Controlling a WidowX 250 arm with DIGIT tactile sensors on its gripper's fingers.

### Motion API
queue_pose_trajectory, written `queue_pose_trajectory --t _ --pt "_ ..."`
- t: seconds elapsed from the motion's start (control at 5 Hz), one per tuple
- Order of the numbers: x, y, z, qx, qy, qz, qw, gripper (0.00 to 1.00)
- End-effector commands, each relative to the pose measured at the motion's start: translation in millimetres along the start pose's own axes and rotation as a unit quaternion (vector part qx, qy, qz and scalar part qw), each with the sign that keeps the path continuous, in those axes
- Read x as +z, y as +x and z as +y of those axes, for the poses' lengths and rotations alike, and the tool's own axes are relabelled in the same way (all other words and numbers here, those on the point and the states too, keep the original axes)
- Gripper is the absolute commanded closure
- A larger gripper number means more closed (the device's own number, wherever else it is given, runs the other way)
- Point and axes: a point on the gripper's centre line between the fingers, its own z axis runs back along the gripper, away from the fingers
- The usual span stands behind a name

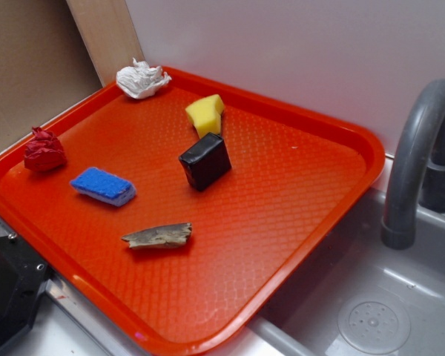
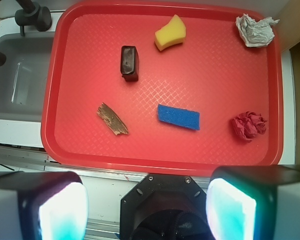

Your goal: Grab the black box.

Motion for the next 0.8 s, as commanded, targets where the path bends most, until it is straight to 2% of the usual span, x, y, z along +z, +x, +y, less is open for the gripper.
queue_pose_trajectory --t 0.0,0.2,0.4,0.6 --pt "0 0 0 0.000 0.000 0.000 1.000 0.00" --pt "-55 44 1 0.007 0.024 0.007 1.000 0.00" --pt "-101 86 -13 -0.005 0.043 0.031 0.999 0.00" --pt "-120 93 -15 0.001 0.042 -0.011 0.999 0.00"
